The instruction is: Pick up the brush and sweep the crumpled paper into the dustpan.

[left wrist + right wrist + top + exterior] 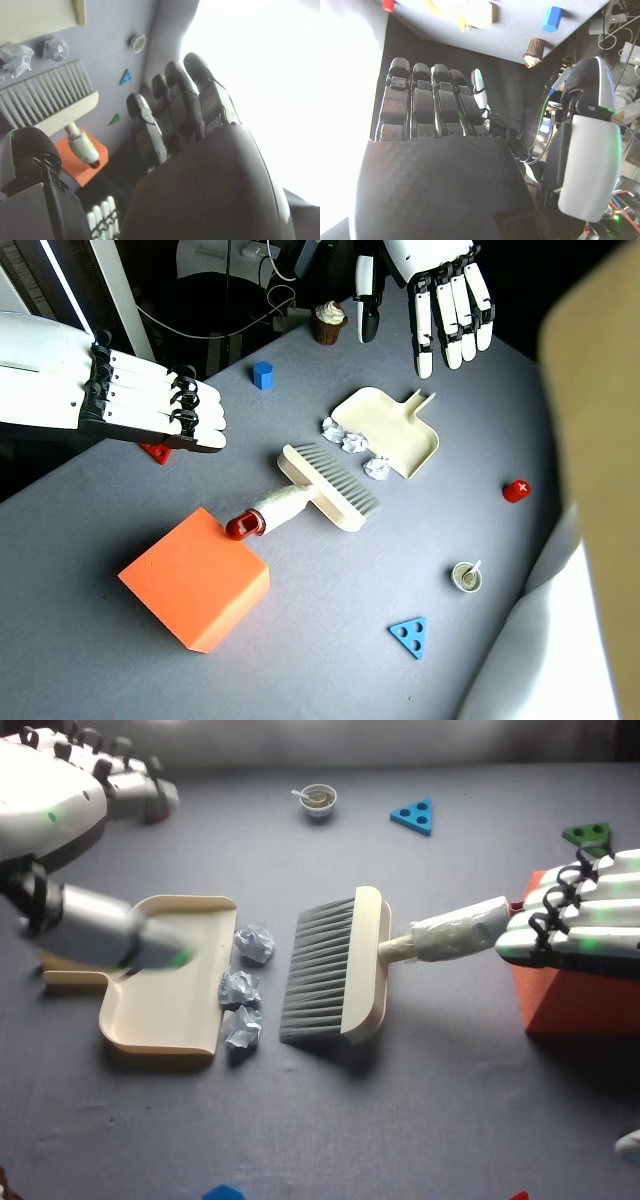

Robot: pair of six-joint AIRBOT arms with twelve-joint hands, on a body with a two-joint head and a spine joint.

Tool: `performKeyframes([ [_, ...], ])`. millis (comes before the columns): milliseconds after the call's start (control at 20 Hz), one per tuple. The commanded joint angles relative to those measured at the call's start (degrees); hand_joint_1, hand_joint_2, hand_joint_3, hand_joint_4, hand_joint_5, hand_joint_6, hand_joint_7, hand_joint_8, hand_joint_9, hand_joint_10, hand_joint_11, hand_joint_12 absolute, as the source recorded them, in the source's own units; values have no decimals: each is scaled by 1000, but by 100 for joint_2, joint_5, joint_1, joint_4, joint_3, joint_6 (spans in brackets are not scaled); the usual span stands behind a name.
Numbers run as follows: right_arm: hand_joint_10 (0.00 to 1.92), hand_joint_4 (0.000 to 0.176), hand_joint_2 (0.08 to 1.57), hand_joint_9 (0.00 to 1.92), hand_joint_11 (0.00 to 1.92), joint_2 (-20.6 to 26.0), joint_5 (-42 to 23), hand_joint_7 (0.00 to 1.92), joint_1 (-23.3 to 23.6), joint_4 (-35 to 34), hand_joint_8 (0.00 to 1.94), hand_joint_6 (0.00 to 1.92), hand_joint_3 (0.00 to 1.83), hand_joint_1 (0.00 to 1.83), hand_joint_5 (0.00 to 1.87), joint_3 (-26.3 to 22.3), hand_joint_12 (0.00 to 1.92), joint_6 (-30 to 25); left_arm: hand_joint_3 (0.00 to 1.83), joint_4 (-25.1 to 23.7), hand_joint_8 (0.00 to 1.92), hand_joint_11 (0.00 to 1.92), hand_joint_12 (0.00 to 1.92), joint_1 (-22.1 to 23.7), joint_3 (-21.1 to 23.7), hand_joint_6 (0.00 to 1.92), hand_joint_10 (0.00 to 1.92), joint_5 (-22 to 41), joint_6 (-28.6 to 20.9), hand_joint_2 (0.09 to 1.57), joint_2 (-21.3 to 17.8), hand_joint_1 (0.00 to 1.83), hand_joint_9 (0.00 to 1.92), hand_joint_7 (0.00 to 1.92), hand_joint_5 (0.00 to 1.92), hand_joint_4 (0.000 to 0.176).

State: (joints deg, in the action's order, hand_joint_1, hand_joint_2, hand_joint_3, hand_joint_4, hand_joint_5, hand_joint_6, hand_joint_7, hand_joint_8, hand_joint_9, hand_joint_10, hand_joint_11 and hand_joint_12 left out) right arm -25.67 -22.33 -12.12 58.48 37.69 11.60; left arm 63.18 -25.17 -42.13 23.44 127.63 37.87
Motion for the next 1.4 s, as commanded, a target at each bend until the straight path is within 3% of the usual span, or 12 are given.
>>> performKeyframes([
  [0, 12, 0, 921, 169, 167, 67, -358, 167, 21, -218, 6, 8, 18, 0, 157, -15, 49, -18, 2, -187, 1, 120, 188, 64, -9, 0, 2, 391, 57, 887, -21, 0, 179, 165, 129, 0],
  [400, 5, 0, 951, 181, 186, 67, -357, 177, 21, -218, 4, 1, 6, 0, 162, -24, 30, -18, 0, -146, 2, 131, 119, 51, -6, 1, 2, 143, 216, 848, -50, 0, 135, 126, 73, 0],
  [600, 0, 0, 968, 172, 186, 68, -295, 168, 21, -218, 0, 0, 9, 0, 150, -36, 26, -18, 0, 63, 2, 132, 114, 20, -10, 1, 4, -26, 564, 847, -53, 0, 140, 127, 73, 0],
  [750, 5, 0, 973, 184, 189, 68, -188, 177, 21, -218, 5, 5, 8, 0, 160, -52, 25, -18, 0, -48, 1, 121, 104, 16, -205, 3, 1, -300, 522, 837, 76, 0, 120, 104, 52, 0],
  [850, 1, 0, 982, 165, 169, 68, -175, 162, 21, -219, 3, 2, 10, 0, 147, -73, 15, 61, 0, -1449, 0, 129, 105, -322, -337, 1, 0, -9, -1003, 835, 116, 56, 115, 97, 47, 0],
  [950, 0, 0, 987, 160, 162, 68, -130, 162, 9, -498, 2, 1, 9, 0, 148, -134, 11, 542, 0, -2188, 5, 142, 109, -655, -362, 2, 5, 517, -1929, 846, 99, 186, 127, 110, 51, 0],
  [1100, 9, 0, 988, 181, 184, 68, 82, 184, -15, -1227, 10, 9, 6, 0, 170, -269, 19, 1382, 13, -2297, 8, 169, 123, -1147, -352, 5, 11, 1049, -2377, 891, 80, 441, 158, 134, 68, 0],
  [1250, 6, 0, 994, 181, 181, 68, 239, 188, -31, -2034, 8, 6, 7, 0, 170, -373, 16, 2236, 14, -1963, 0, 148, 118, -1614, -284, 0, 0, 1590, -2491, 918, 54, 684, 111, 72, 17, 0],
  [1350, 8, 0, 998, 188, 193, 68, 364, 188, -70, -2898, 8, 9, 6, 0, 176, -474, 20, 3199, 16, -1862, 0, 127, 114, -1795, -278, 0, 1, 1736, -2505, 937, 54, 826, 83, 35, 0, 0],
])
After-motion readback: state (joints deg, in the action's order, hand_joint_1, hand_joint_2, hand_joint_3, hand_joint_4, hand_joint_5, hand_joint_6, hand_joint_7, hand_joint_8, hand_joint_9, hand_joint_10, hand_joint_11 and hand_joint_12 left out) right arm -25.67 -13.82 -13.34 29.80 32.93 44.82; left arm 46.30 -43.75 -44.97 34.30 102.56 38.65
